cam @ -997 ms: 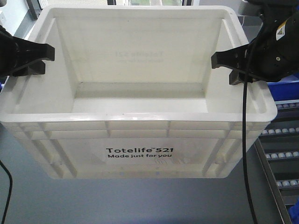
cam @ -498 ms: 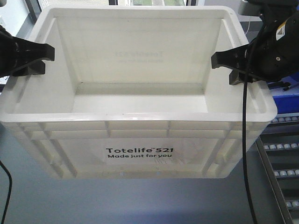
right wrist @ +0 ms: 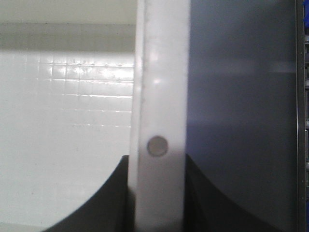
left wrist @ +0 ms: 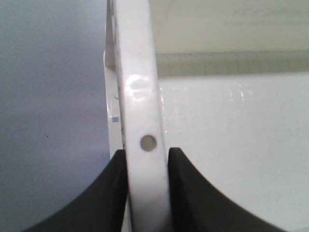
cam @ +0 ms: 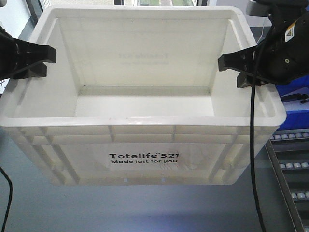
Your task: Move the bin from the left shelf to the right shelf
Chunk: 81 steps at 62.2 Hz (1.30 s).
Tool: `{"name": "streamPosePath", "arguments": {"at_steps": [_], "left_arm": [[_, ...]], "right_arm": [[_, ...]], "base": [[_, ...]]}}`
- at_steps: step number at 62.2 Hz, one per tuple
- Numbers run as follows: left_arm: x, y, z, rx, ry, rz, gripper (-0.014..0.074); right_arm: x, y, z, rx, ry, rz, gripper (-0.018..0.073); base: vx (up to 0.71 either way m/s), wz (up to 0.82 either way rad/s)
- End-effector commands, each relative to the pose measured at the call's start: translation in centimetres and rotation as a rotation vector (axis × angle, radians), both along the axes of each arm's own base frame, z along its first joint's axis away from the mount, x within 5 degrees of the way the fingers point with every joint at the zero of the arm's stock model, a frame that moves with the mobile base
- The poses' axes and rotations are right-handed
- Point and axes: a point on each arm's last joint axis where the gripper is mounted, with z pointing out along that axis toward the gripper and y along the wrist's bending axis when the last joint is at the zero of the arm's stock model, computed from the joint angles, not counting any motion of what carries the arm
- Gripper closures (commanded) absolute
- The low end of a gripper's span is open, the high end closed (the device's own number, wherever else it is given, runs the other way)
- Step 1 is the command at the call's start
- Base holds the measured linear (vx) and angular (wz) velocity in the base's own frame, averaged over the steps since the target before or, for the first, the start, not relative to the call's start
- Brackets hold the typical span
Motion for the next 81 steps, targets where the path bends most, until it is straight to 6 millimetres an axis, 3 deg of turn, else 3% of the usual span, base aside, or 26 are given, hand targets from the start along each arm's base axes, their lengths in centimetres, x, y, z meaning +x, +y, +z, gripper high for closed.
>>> {"name": "streamPosePath", "arguments": {"at_steps": [1,81], "left_arm": [[-0.39,0.29,2.74,-0.005,-0.175,-0.01,0.0444],[-0.39,0.29,2.74,-0.005,-0.175,-0.01,0.0444]], "right_arm": [[-0.21,-0.67,3.07,0.018,-0.193,-0.001,0.053],[-0.21,-0.67,3.07,0.018,-0.193,-0.001,0.053]], "base": [[0.15,0.01],[0.17,-0.01]]}}
